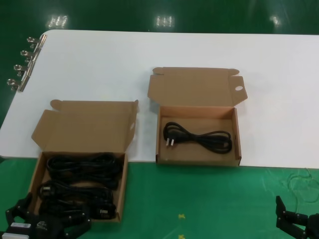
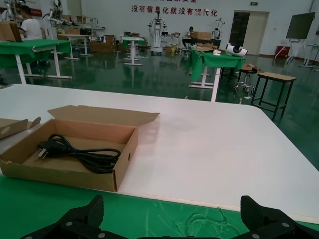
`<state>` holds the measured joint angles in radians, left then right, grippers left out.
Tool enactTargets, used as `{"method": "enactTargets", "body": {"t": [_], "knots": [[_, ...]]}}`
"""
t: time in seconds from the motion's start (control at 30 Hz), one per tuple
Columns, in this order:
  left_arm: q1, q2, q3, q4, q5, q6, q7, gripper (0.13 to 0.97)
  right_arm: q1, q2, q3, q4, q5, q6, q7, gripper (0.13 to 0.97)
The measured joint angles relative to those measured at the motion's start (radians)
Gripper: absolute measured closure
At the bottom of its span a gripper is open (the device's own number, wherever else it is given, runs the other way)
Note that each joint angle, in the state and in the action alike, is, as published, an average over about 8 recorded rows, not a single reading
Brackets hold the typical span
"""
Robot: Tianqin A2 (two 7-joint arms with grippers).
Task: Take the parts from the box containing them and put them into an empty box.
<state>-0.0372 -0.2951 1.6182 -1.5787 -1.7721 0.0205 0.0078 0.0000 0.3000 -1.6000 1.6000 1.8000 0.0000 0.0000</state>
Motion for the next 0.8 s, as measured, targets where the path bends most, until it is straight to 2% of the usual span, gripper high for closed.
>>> {"method": "enactTargets", "body": {"t": [0.8], "knots": [[0.000, 0.000, 0.000, 0.000, 0.000, 0.000, 0.000, 0.132, 0.000, 0.000, 0.000, 0.000, 0.000, 0.000, 0.000, 0.129]]}}
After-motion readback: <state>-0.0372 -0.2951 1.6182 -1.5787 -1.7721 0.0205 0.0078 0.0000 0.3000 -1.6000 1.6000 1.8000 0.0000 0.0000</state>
